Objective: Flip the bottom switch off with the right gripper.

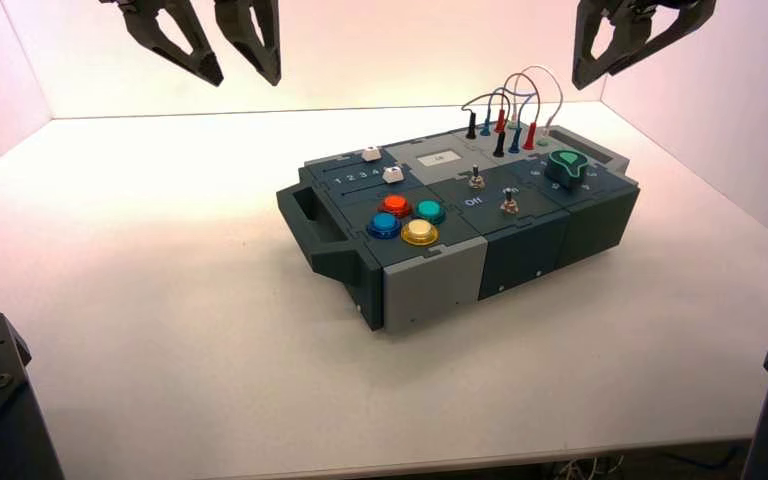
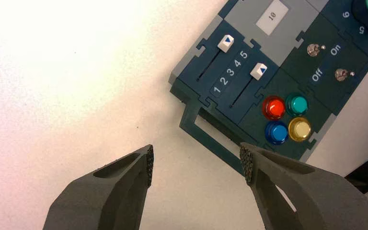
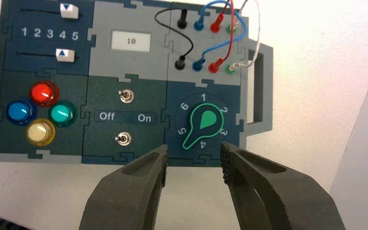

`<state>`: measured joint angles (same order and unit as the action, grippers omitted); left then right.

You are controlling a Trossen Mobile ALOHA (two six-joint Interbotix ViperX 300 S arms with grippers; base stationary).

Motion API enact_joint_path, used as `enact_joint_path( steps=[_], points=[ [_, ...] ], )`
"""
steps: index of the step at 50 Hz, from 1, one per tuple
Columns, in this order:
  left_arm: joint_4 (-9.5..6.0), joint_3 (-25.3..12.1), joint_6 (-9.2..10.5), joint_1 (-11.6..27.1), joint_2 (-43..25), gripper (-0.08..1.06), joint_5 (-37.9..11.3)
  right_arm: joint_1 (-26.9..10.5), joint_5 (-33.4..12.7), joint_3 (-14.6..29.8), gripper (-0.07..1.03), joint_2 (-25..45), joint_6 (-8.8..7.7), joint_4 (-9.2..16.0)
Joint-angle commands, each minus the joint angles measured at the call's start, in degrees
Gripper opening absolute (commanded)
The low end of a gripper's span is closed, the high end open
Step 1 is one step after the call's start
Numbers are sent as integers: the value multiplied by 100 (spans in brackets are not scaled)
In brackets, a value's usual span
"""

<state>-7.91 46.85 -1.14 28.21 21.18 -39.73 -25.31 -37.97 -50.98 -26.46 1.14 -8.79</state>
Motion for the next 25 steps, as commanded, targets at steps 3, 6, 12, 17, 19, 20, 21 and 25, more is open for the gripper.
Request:
enact_joint_path(
  steps=[3, 6, 12, 17, 19, 20, 21, 25],
  points=[
    [0, 9, -62, -26, 26, 92, 105, 26, 44, 88, 58, 70, 35, 26],
    [9, 26, -62, -26, 18, 92, 141, 18, 44, 97, 58, 79, 44, 26],
    [9, 70, -70, -26, -9, 92, 176, 26, 53, 105, 58, 70, 62, 44],
    [0, 62, -79, -26, 0, 92, 158, 26, 62, 114, 58, 53, 62, 44],
    [0, 62, -79, -26, 9, 92, 158, 26, 62, 114, 58, 44, 62, 44],
    [9, 62, -88, -26, 18, 92, 158, 26, 70, 114, 58, 35, 62, 44],
    [9, 53, -88, -26, 18, 92, 158, 26, 70, 114, 58, 26, 62, 44],
    [9, 62, -97, -35, 26, 92, 149, 26, 70, 123, 58, 35, 62, 53]
  ],
)
